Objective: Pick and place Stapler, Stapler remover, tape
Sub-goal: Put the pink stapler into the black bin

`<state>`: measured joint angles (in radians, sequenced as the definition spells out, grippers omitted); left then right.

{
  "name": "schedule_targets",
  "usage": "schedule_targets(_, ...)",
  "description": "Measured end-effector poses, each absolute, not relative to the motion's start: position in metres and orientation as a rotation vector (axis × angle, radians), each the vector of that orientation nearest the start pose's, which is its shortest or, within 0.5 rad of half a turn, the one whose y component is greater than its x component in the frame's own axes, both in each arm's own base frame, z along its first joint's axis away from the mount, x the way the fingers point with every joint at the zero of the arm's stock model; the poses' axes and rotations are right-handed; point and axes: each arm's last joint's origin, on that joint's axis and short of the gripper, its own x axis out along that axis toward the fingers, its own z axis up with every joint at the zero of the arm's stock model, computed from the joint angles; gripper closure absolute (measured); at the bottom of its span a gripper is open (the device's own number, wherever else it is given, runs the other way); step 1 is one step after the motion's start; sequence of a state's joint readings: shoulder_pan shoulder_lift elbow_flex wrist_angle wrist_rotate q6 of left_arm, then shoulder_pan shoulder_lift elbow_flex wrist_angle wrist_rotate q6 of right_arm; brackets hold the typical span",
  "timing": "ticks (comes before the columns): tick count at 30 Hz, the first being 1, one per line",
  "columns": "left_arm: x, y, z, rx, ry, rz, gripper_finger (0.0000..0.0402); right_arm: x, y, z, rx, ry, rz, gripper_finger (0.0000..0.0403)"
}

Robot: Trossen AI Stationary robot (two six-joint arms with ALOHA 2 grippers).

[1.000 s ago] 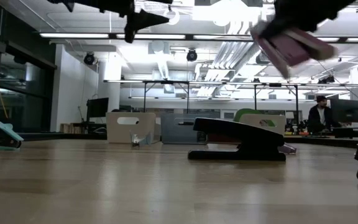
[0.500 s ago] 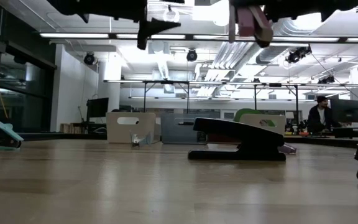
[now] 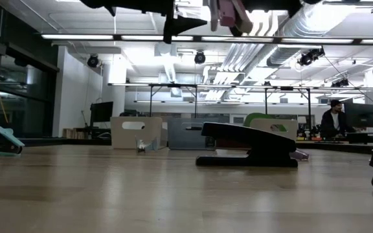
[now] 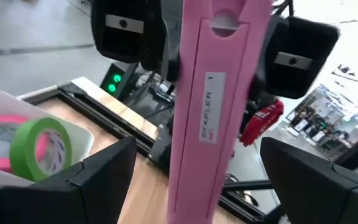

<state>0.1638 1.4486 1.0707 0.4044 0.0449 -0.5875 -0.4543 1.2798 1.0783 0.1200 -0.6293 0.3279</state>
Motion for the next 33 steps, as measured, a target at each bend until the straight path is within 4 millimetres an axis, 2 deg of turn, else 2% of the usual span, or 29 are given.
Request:
schedule_targets(5,0.332,0.054,0.336,-0.575,-0.075,0.122,0.0063,0.281,-0.117,0.373,0.309,0.111,0.214,0.0258)
schedule_targets(16,0.332,0.054,0.336,-0.565,-0.072,0.115,0.0064,0.323,-0.134,0.376,0.286,0.118,0.285,0.0258)
schedule_targets(21,0.332,0.054,0.336,-0.540,-0.075,0.130,0.0073,0.335,-0.136,0.380,0.286,0.104,0.309,0.0258)
schedule_targets(28,0.331,0.055,0.336,-0.491,-0.083,0.165,0.0103,0.345,-0.131,0.378,0.326,0.100,0.291,0.0258)
schedule_targets(33,0.331,0.056,0.336,-0.481,-0.075,0.179,0.0146,0.345,-0.132,0.378,0.346,0.097,0.250,0.0258)
